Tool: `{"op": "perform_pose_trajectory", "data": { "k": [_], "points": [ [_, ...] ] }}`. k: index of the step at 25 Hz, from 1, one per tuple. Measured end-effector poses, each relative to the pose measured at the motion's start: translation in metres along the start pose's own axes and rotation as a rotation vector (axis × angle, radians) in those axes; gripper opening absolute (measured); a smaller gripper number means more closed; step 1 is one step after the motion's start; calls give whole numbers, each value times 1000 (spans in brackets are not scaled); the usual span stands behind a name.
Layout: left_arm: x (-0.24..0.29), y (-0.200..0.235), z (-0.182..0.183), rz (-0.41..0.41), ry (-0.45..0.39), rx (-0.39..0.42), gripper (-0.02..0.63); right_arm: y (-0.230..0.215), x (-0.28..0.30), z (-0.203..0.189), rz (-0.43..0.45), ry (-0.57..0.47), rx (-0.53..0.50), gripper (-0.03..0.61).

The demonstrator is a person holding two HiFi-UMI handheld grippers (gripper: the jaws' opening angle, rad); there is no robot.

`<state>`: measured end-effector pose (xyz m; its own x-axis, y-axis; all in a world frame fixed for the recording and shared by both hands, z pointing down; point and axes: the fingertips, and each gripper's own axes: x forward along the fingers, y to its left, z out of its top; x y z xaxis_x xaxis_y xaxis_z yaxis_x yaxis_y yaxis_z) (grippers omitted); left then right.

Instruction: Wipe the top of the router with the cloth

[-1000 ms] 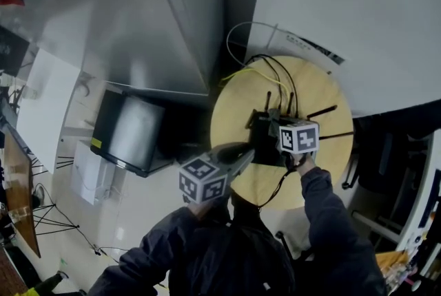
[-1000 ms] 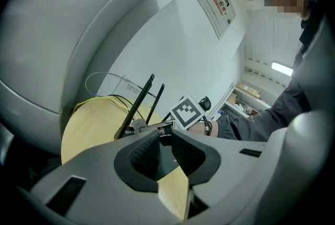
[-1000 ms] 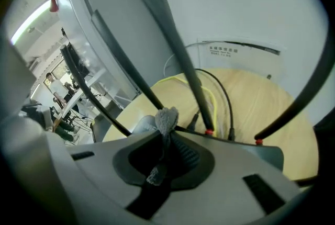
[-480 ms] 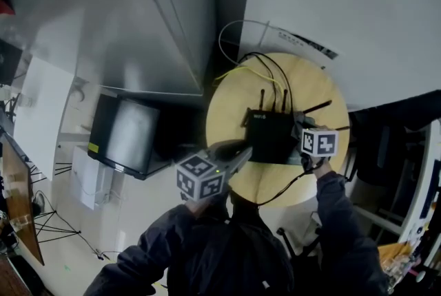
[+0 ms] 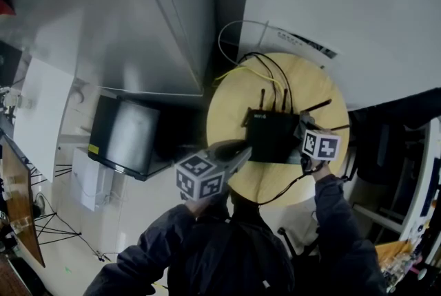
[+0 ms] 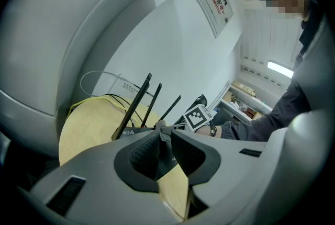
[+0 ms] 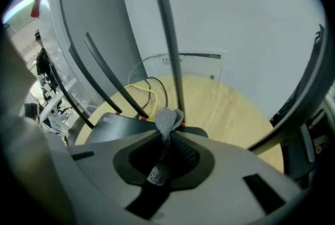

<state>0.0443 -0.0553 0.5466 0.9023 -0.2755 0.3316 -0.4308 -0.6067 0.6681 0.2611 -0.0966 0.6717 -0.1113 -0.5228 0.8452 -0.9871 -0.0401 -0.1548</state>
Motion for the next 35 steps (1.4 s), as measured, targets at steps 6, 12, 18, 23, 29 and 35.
{"op": "perform_pose_trajectory", "data": {
  "k": [6, 12, 18, 23, 29, 35],
  "points": [
    [-3, 2, 0, 14, -4, -2, 66, 100, 0, 12, 193, -33, -80, 69],
    [-5, 0, -1, 22, -9, -6, 66, 178, 15, -2, 306, 29, -137, 69],
    [-6, -2, -2, 26, -12, -9, 66, 175, 21, -25, 295, 88, -174, 69],
    [-5, -3, -4, 21, -9, -10, 66, 136, 12, -28, 259, 84, -158, 69],
    [-2, -7, -5, 12, 2, -1, 67, 63, -4, -39, 179, 83, -114, 70],
    [1, -10, -7, 4, 10, 4, 66, 3, -20, -46, 97, 74, -97, 71]
  ]
}}
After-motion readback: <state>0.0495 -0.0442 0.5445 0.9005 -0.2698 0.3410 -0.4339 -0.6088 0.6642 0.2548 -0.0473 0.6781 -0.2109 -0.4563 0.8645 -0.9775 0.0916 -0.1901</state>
